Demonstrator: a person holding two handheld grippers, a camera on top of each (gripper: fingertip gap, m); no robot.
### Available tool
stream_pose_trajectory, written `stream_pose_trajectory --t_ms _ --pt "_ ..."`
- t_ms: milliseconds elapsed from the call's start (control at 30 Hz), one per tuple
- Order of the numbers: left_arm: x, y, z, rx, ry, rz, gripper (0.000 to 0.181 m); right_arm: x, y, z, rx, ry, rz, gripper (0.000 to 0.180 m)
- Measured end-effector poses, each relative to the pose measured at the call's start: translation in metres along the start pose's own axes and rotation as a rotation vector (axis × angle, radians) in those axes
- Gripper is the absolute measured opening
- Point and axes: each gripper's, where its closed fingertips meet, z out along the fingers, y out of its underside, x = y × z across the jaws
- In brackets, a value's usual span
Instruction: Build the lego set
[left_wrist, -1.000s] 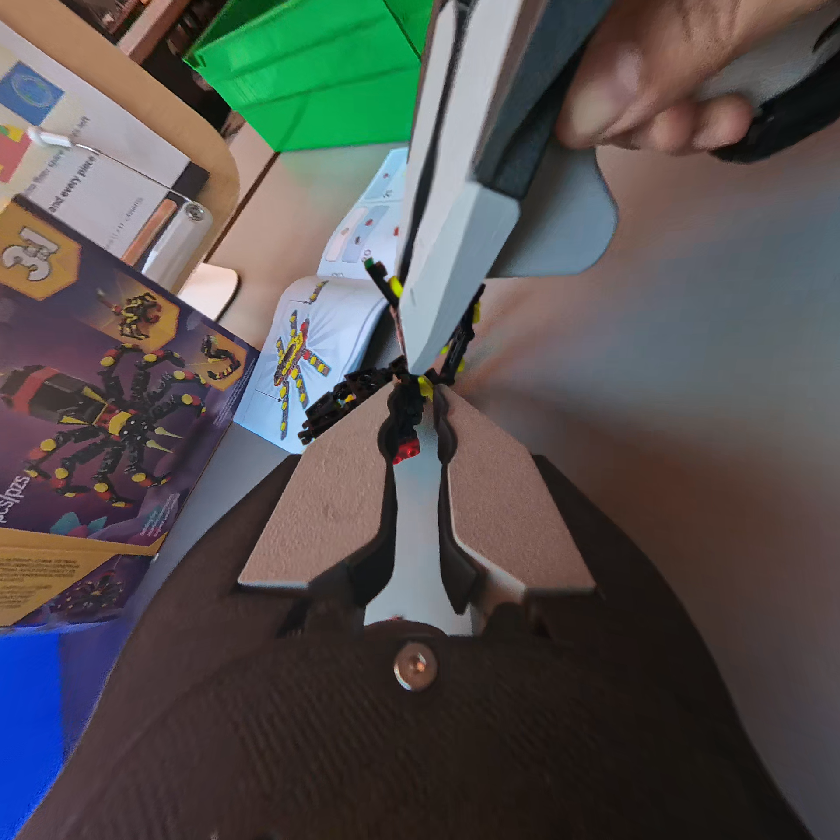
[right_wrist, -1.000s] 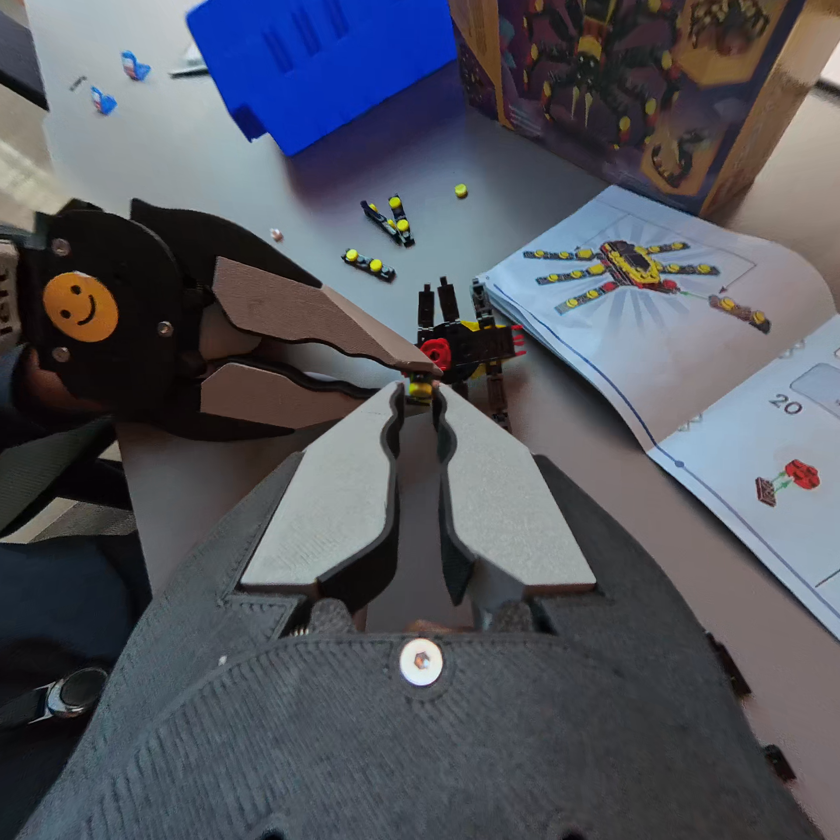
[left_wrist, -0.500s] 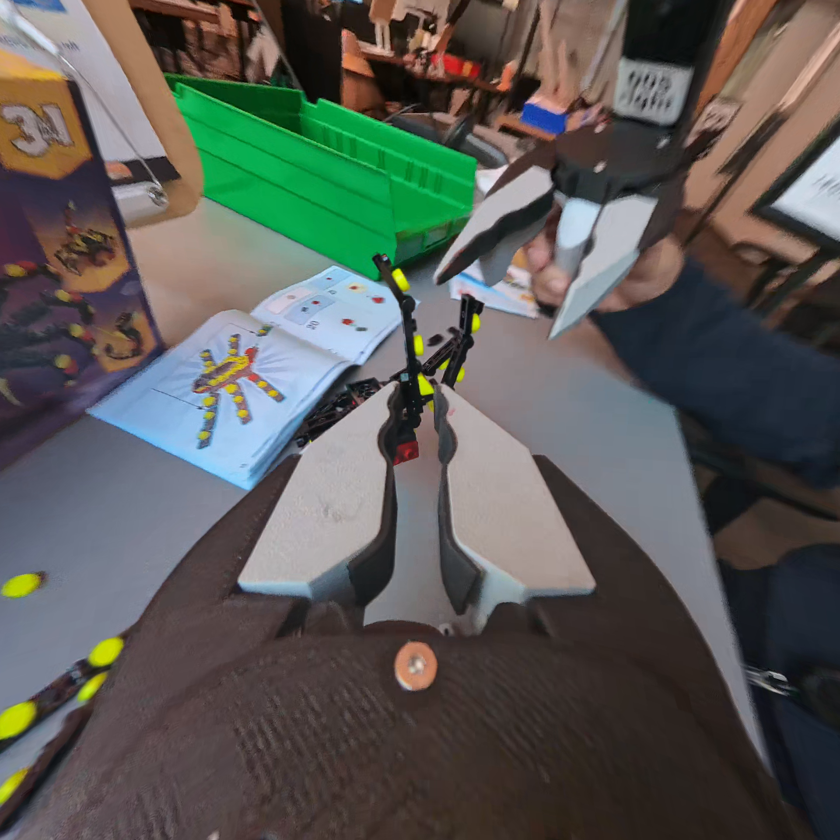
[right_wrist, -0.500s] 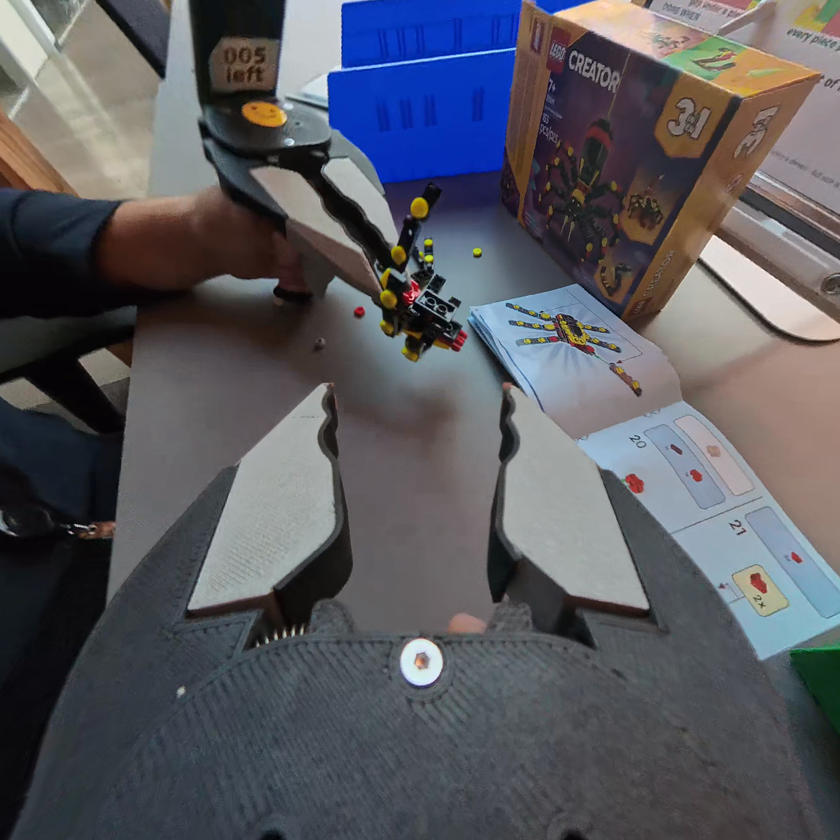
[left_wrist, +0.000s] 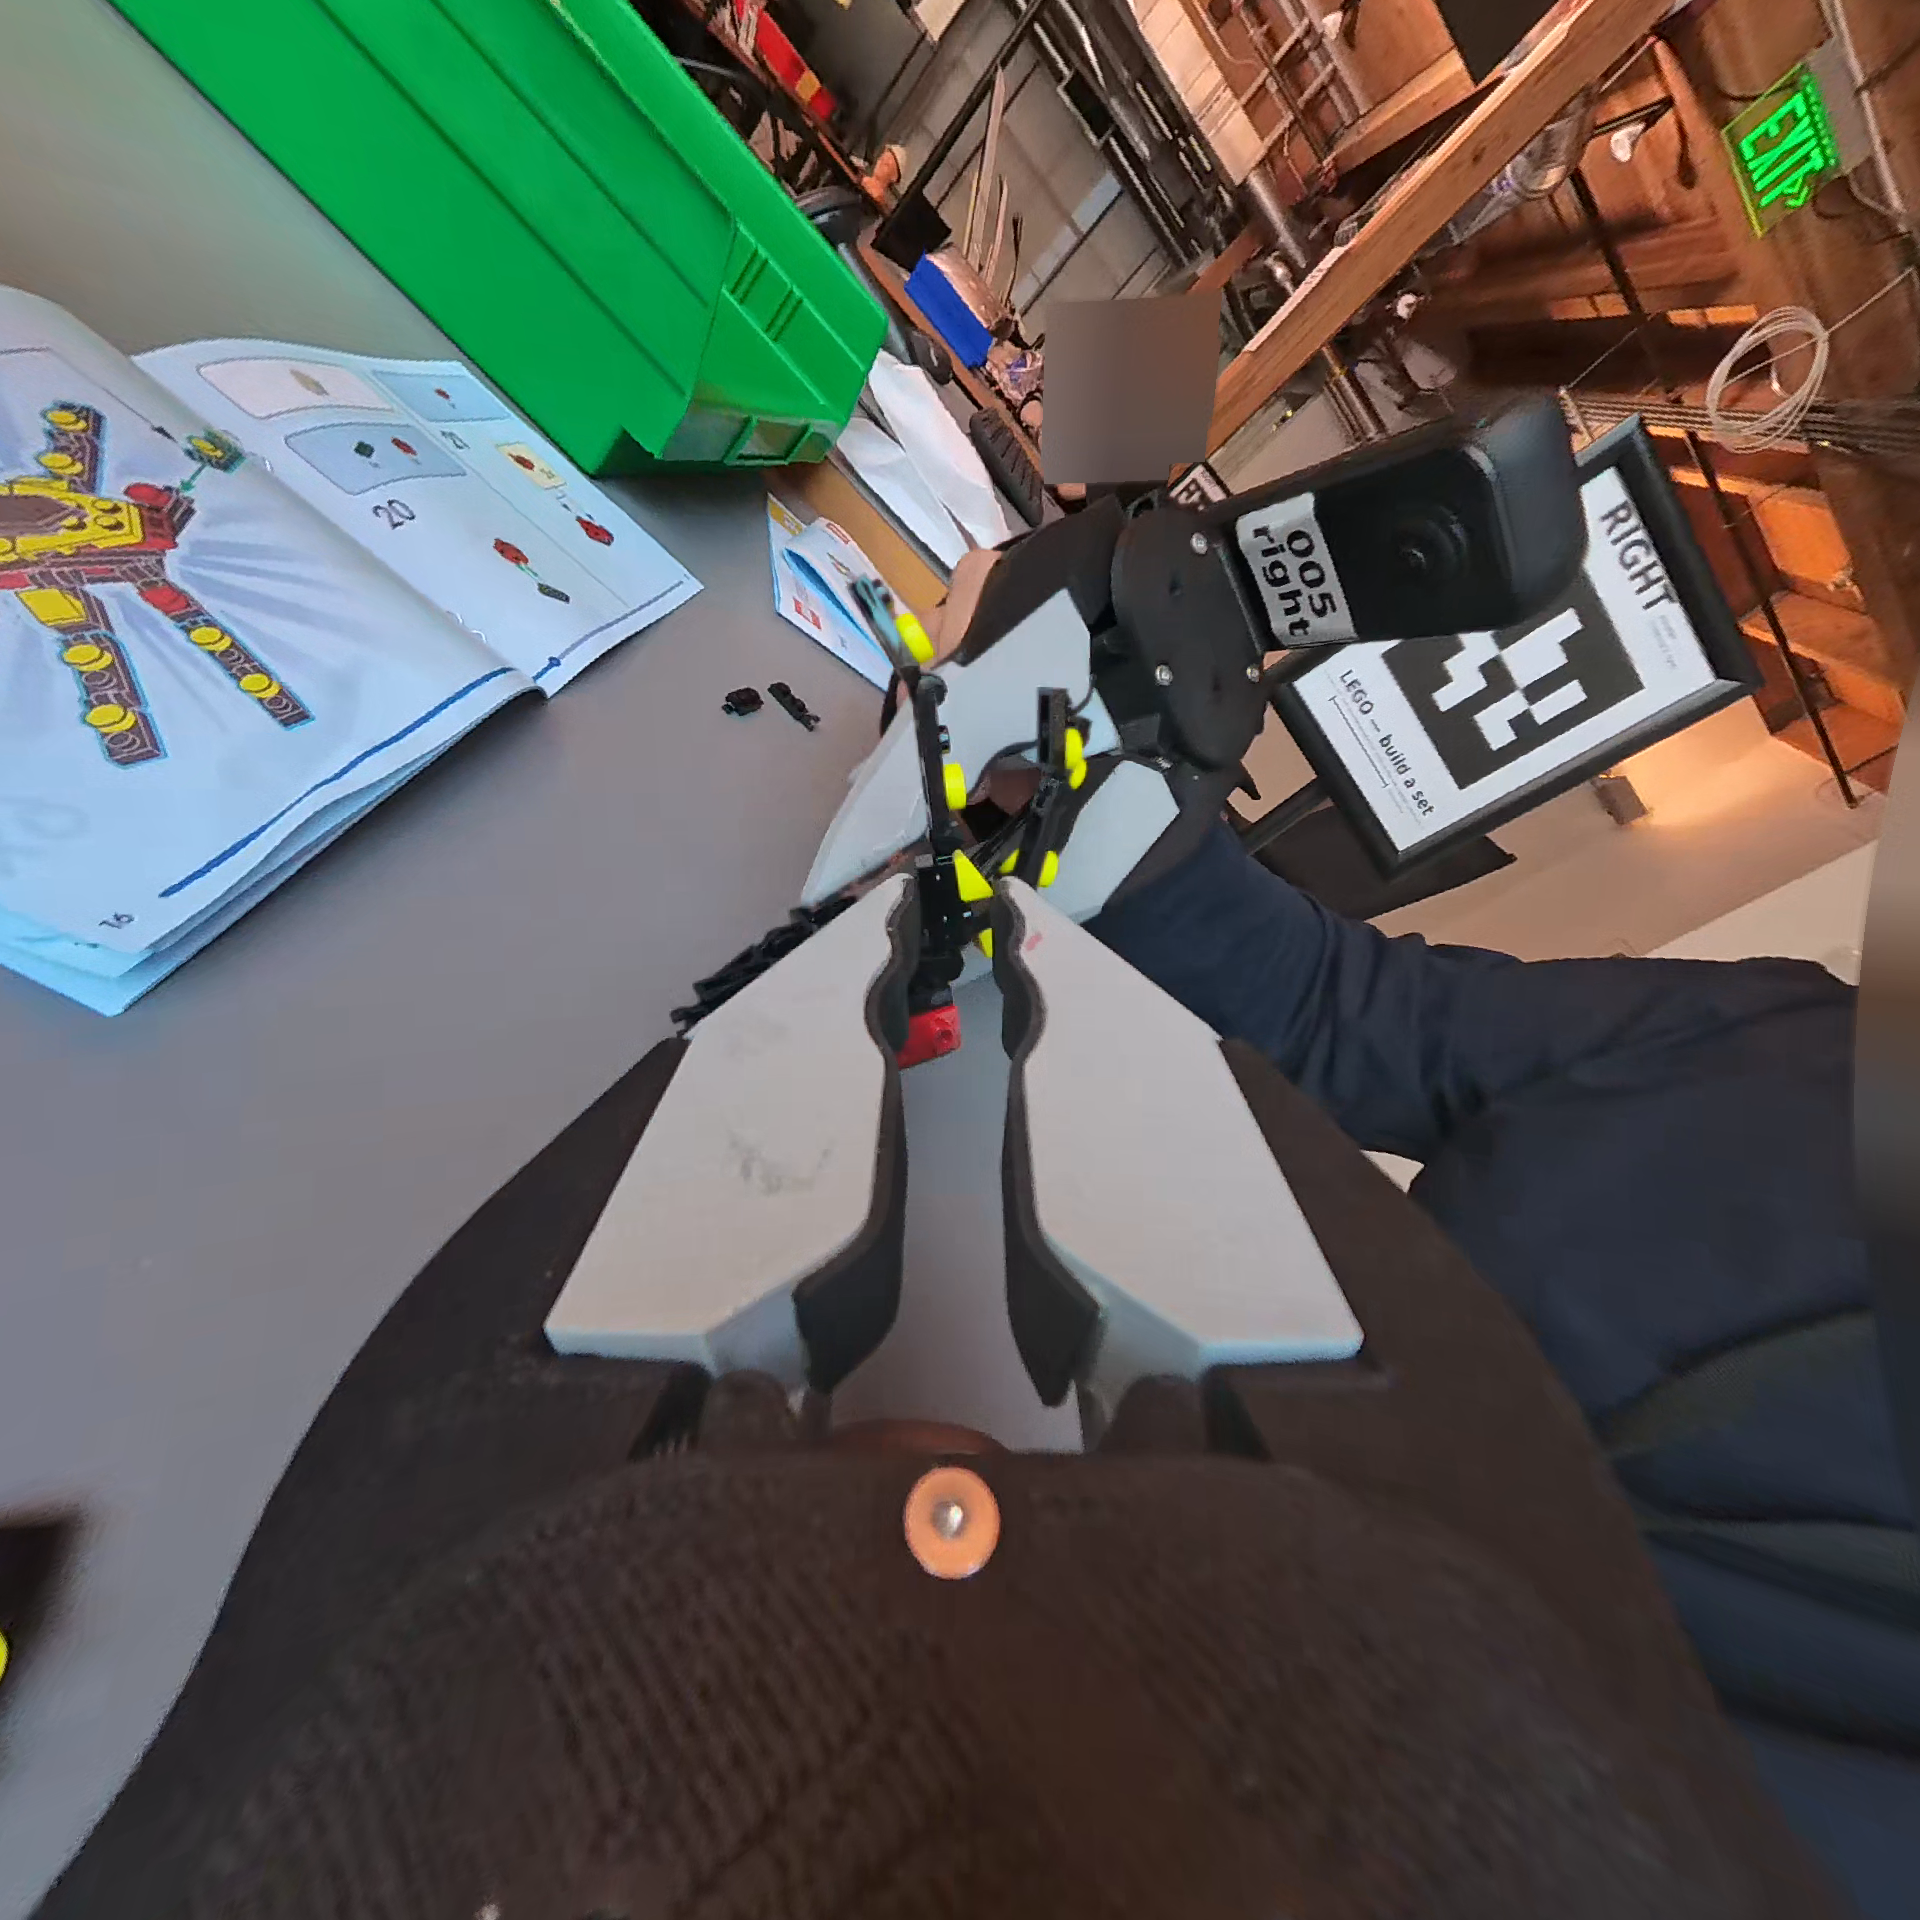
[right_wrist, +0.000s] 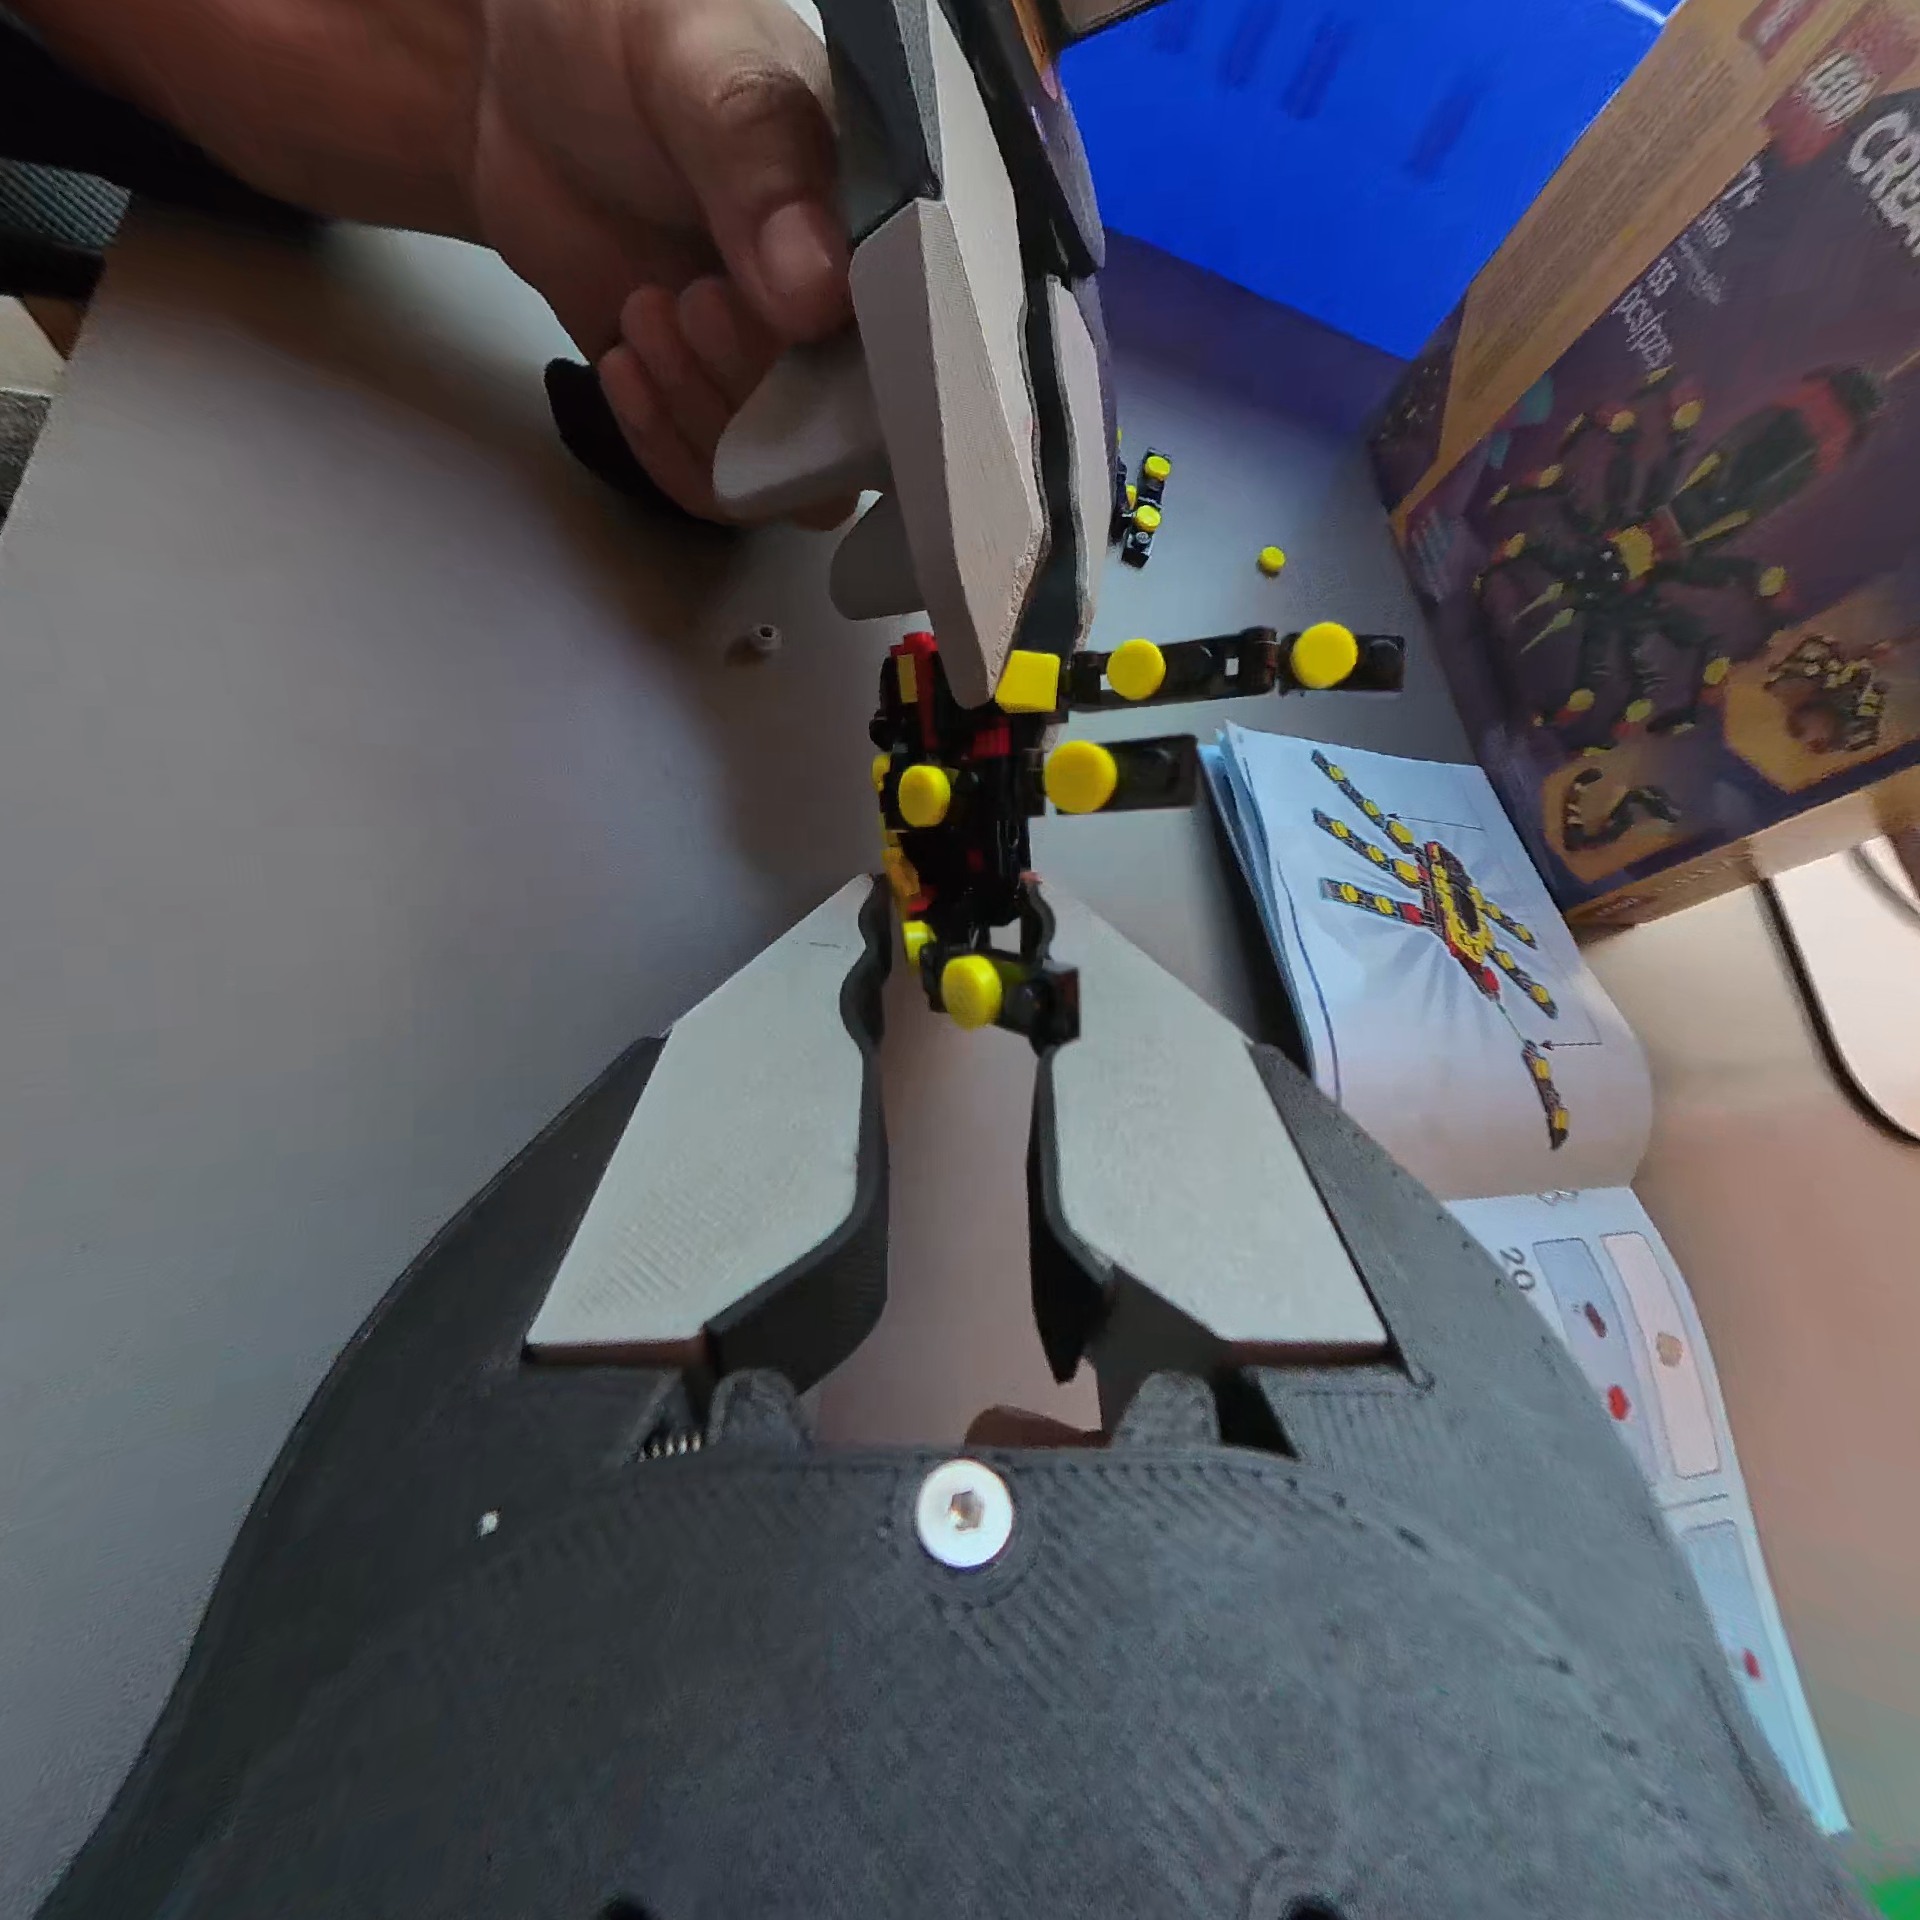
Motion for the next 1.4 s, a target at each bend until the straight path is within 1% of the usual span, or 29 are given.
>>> stream_pose_trajectory --t_ms 100,200,267,333,367,400,433,533,633,667,767,833,1033,1133,1200,1267,1400 --pt "-0.003 0.0 -0.001 -0.004 -0.013 -0.018 0.01 -0.004 0.0 0.0 0.014 -0.056 0.065 0.021" --pt "-0.008 0.0 -0.003 -0.009 -0.063 0.003 0.012 -0.007 0.0 -0.002 0.043 -0.131 0.165 0.02" --pt "-0.013 0.0 -0.004 -0.025 -0.096 0.017 0.024 -0.009 -0.002 -0.004 0.073 -0.198 0.254 0.02" --pt "-0.011 -0.001 -0.006 -0.022 -0.087 0.021 0.029 -0.01 -0.004 -0.006 0.101 -0.254 0.332 0.02" --pt "-0.011 -0.002 -0.007 -0.024 -0.083 0.012 0.034 -0.009 -0.005 -0.007 0.113 -0.273 0.366 0.019" --pt "-0.012 0.0 -0.008 -0.037 -0.08 0.001 0.044 -0.01 -0.006 -0.008 0.124 -0.295 0.397 0.019" --pt "-0.011 0.002 -0.009 -0.056 -0.068 -0.001 0.046 -0.01 -0.006 -0.009 0.134 -0.316 0.428 0.019" --pt "0.001 0.014 -0.007 -0.142 -0.024 0.073 0.043 -0.012 -0.007 -0.014 0.158 -0.387 0.521 0.02" --pt "0.004 0.023 0.0 -0.197 -0.045 0.167 0.044 -0.016 -0.009 -0.019 0.193 -0.464 0.581 0.019" --pt "0.004 0.023 0.002 -0.199 -0.062 0.195 0.042 -0.019 -0.011 -0.021 0.206 -0.492 0.585 0.019" --pt "0.01 0.022 0.001 -0.189 -0.044 0.264 0.024 -0.023 -0.014 -0.024 0.221 -0.52 0.585 0.02" --pt "0.011 0.022 0.001 -0.187 -0.052 0.297 0.024 -0.023 -0.014 -0.024 0.227 -0.528 0.59 0.02" --pt "0.016 0.022 0.003 -0.185 -0.029 0.318 0.023 -0.03 -0.016 -0.026 0.242 -0.594 0.614 0.02" --pt "0.014 0.022 0.004 -0.183 -0.052 0.348 0.022 -0.028 -0.015 -0.026 0.243 -0.583 0.615 0.02" --pt "0.012 0.023 0.005 -0.195 -0.074 0.37 0.022 -0.026 -0.009 -0.025 0.211 -0.548 0.601 0.023" --pt "0.011 0.026 0.006 -0.212 -0.089 0.399 0.022 -0.022 0.002 -0.026 0.147 -0.482 0.569 0.031" --pt "0.007 0.03 0.007 -0.251 -0.15 0.503 0.022 -0.005 0.025 -0.041 0.044 -0.315 0.504 0.037"
